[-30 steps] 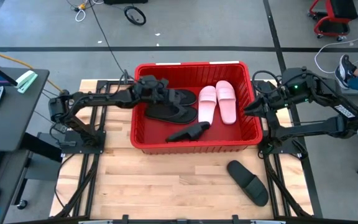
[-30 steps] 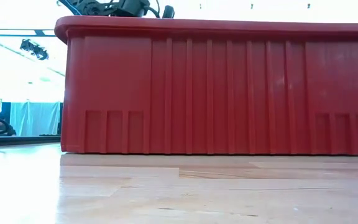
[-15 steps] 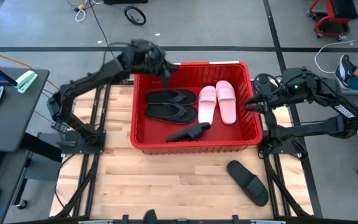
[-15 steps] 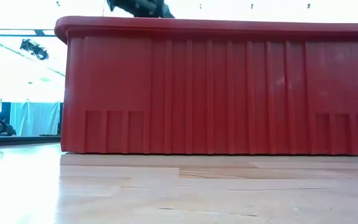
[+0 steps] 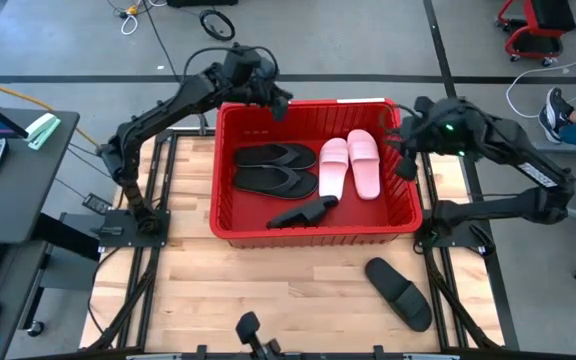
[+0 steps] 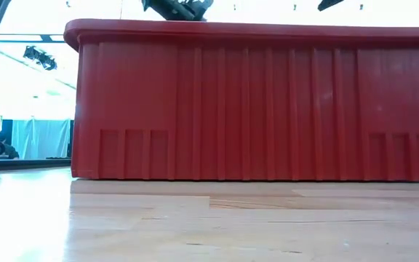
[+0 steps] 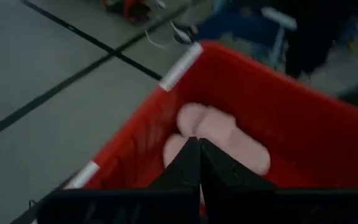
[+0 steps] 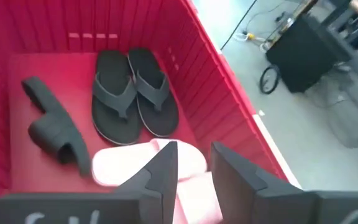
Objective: Pick and place slides into bin
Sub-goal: Put the black slides into the red bin
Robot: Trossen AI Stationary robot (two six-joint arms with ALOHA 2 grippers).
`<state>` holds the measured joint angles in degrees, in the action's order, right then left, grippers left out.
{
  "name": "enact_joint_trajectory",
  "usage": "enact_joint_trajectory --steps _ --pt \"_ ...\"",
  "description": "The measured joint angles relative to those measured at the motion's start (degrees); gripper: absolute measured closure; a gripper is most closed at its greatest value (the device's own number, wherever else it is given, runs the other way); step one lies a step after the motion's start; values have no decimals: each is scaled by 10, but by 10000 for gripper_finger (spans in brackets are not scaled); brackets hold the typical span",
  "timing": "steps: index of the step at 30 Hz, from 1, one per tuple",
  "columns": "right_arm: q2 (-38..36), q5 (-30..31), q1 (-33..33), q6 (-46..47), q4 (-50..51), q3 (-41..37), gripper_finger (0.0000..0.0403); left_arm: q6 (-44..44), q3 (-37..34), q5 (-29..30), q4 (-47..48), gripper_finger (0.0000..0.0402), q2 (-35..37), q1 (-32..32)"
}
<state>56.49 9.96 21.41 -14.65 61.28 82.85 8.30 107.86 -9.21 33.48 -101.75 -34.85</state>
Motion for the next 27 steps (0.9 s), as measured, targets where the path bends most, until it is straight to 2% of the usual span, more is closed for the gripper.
enact_joint_trajectory --steps 8,12,15,18,20,23,27 --pt "57 -167 144 -54 -41 0 301 48 25 0 -5 396 -15 -34" --pt "101 -301 205 -39 -52 0 301 41 25 -20 -1 395 -15 -34" --pt "143 -393 227 -34 -52 0 301 15 25 -22 -1 387 -15 -35" --pt "188 -455 222 -57 -42 0 301 -2 25 -22 -3 386 -15 -39" --pt "217 -469 213 -99 -18 0 301 -2 25 -22 -2 390 -15 -41" --pt "263 -460 200 -170 37 0 301 -5 25 -22 -3 397 -15 -46" --pt "312 -454 178 -203 68 0 301 -6 25 -22 -3 393 -15 -56"
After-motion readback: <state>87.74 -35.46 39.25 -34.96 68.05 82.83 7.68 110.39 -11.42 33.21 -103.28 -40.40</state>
